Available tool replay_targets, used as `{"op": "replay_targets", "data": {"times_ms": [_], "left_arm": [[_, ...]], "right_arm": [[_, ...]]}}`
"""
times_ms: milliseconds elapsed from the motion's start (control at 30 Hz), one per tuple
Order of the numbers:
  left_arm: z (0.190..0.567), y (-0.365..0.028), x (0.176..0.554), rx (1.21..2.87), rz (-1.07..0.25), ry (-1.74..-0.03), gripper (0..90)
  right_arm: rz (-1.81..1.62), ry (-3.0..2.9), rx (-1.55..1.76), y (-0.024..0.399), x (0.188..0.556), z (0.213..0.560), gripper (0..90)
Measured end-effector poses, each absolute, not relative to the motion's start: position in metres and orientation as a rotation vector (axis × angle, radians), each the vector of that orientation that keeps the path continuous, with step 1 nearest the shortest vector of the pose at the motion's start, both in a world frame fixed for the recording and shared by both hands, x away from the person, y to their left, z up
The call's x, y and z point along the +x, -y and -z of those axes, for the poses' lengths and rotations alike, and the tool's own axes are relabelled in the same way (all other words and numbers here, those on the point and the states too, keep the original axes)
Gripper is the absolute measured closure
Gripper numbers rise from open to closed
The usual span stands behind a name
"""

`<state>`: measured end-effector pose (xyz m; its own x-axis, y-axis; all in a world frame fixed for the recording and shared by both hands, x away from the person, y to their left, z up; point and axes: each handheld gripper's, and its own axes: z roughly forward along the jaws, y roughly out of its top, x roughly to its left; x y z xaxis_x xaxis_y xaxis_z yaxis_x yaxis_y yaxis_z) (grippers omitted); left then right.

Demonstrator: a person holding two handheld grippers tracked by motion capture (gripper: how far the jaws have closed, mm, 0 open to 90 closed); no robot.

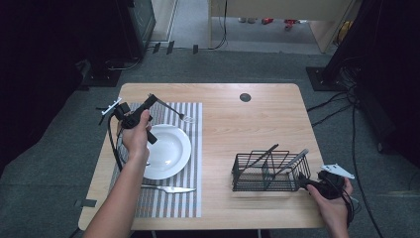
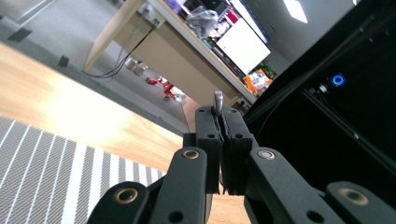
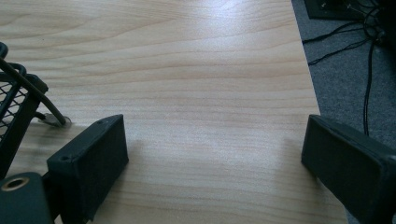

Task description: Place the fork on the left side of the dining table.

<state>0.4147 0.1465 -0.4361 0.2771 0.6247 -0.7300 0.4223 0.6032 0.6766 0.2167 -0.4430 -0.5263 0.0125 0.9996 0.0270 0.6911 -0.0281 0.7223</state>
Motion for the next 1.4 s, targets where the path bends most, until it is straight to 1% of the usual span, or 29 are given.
{"op": "replay_targets", "data": {"times_ms": [400, 633, 733, 967, 1133, 1300, 1400], "left_arm": [[0.467, -0.156, 0.429, 0.859, -0.105, -1.464, 88.7], [0.480, -0.158, 0.436, 0.755, -0.099, -1.532, 88.7], [0.485, -0.158, 0.438, 0.736, -0.099, -1.555, 88.7], [0.505, -0.164, 0.443, 0.644, -0.070, -1.643, 88.7], [0.512, -0.166, 0.445, 0.658, -0.104, -1.663, 88.6], [0.514, -0.167, 0.445, 0.655, -0.097, -1.672, 88.6], [0.513, -0.168, 0.445, 0.702, -0.120, -1.682, 87.3]], "right_arm": [[-0.767, -1.731, 1.772, 0.443, 0.217, 0.526, 6.6], [-0.767, -1.731, 1.772, 0.443, 0.217, 0.526, 6.6], [-0.767, -1.731, 1.772, 0.443, 0.217, 0.526, 6.6], [-0.768, -1.731, 1.773, 0.443, 0.217, 0.526, 6.6], [-0.767, -1.731, 1.773, 0.443, 0.217, 0.526, 6.6], [-0.768, -1.731, 1.773, 0.443, 0.217, 0.526, 6.6], [-0.767, -1.731, 1.772, 0.443, 0.217, 0.526, 6.6]]}}
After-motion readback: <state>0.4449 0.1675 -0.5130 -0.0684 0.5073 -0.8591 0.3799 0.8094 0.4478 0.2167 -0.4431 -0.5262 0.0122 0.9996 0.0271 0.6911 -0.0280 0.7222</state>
